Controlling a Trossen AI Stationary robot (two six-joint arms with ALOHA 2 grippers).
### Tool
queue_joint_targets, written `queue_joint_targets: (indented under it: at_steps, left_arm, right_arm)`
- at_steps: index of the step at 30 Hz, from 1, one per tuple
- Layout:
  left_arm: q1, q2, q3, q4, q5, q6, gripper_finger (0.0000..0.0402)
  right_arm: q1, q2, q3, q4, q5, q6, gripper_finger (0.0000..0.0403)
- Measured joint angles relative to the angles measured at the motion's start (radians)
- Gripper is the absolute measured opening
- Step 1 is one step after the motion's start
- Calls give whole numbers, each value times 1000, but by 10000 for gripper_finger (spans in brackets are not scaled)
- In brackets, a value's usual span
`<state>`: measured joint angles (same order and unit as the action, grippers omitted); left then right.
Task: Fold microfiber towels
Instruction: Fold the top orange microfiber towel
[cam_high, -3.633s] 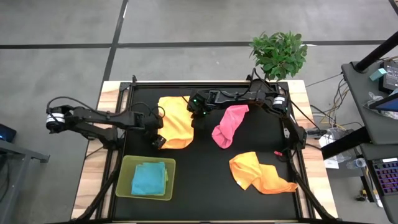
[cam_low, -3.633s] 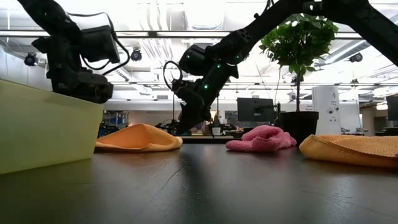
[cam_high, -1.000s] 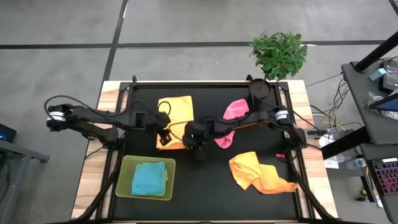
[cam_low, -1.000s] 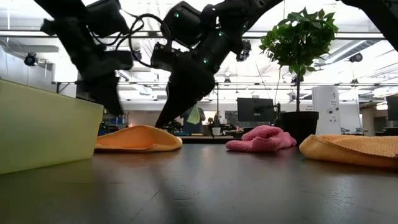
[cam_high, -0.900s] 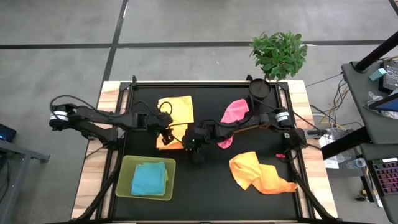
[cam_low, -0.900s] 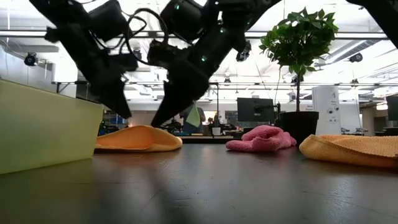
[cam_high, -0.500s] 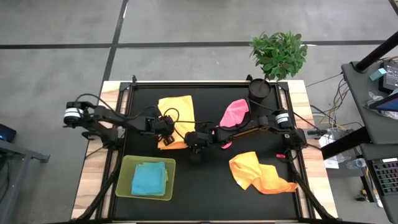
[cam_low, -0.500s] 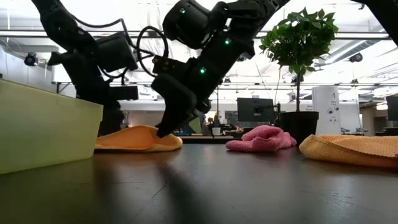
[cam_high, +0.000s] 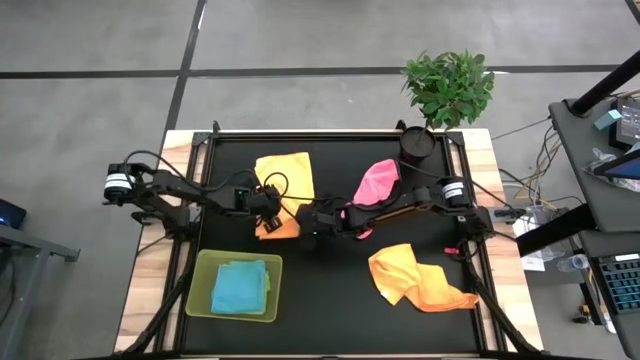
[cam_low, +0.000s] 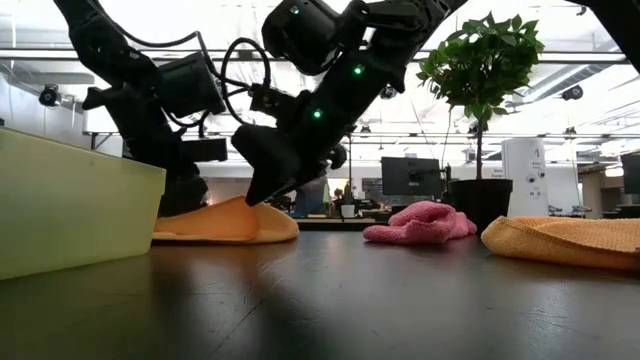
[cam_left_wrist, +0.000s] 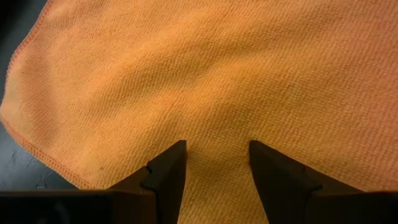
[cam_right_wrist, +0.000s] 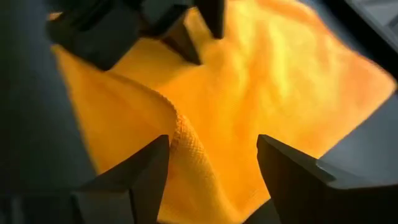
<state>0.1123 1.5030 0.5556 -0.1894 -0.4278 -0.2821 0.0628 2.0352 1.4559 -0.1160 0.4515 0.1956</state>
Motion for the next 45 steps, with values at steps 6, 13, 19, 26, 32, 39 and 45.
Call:
queue_joint_targets:
  at_steps: [6,13,19,26,32,39,45]
  left_arm:
    - [0,-10,0,1,2,0,164]
    - [9,-10,-2,0,6,-1,164]
    - [22,-10,-3,0,16,0,164]
    - [22,-10,-3,0,14,0,164]
    - [23,-10,-3,0,10,2,164]
    - [24,-67,24,-68,20,50,164]
    - [23,-219,38,-114,86,88,164]
  right_arm:
    - [-10,46,0,41,98,-33,234]
    - [-19,22,-1,-197,178,-5,202]
    - [-7,-38,-1,-358,25,39,179]
    - [1,-66,-1,-341,-119,30,176]
    - [-8,-66,-2,-236,-84,39,175]
    - [-47,-62,11,-194,-85,36,173]
    - [-50,-57,-24,-179,-120,29,130]
